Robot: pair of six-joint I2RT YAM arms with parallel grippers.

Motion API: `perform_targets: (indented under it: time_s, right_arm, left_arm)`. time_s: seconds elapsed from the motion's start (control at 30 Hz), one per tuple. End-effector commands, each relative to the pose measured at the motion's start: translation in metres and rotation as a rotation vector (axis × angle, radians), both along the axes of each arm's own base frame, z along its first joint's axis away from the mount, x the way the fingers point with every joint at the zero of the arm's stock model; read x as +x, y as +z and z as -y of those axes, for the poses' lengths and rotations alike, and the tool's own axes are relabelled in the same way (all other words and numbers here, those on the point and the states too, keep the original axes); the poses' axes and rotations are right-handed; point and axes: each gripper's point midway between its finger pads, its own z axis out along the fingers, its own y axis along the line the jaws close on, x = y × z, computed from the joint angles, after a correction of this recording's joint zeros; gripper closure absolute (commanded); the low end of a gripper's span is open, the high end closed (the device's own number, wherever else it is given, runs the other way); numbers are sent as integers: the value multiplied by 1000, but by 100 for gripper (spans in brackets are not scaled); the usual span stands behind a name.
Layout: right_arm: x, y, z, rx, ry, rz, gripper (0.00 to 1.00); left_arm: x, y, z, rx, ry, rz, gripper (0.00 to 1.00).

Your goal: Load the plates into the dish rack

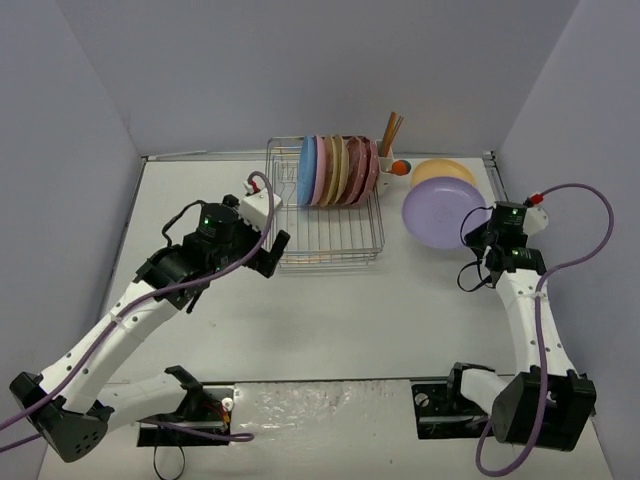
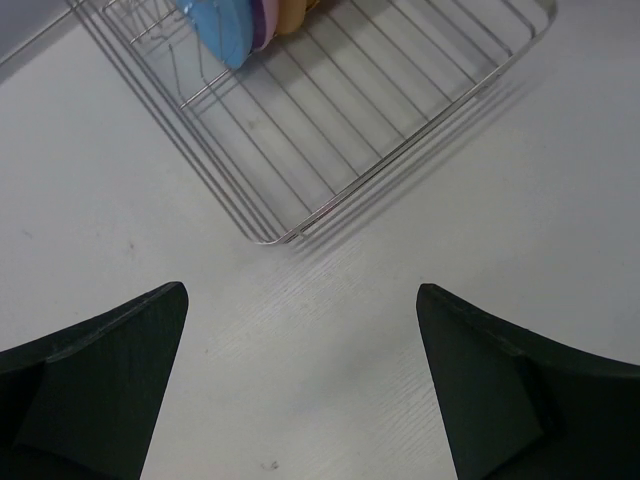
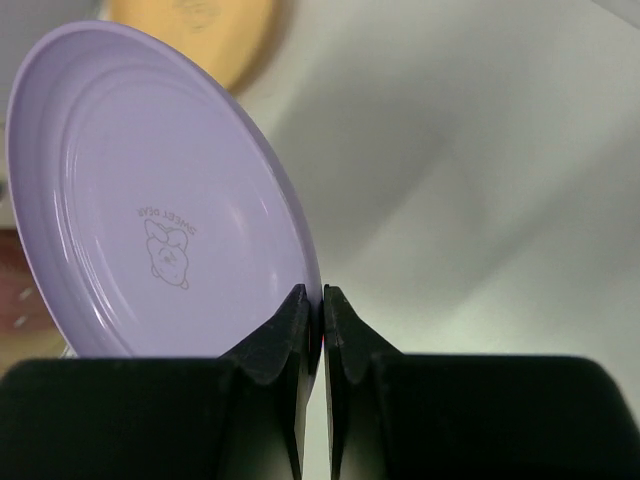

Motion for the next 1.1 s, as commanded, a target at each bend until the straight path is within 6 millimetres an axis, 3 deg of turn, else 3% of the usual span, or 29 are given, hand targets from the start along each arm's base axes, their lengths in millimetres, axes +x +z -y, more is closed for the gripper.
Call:
perform_targets:
  time_s: [0.0, 0.2, 0.37, 0.47, 0.73, 1.07]
  right_arm:
    - [21, 80, -40, -72, 229, 156, 100]
    - [31, 103, -112, -5, 529, 152, 100]
    - [30, 105, -167, 40, 699, 125, 100]
    - [27, 103, -192, 59, 766, 111, 100]
    - [25, 102, -220, 84, 845, 97, 100]
    - [23, 101, -229, 85, 883, 91, 100]
  left_arm:
    - [5, 61, 42, 17, -185, 277, 3]
    - [-8, 67, 83, 114, -402, 418, 3]
    - [-16, 67, 104, 133, -522, 503, 4]
    - [-17, 57, 112, 193, -583, 541, 9]
    - [-23, 32, 129, 299, -714, 531, 12]
    - [-21, 14, 138, 396, -789, 500, 21]
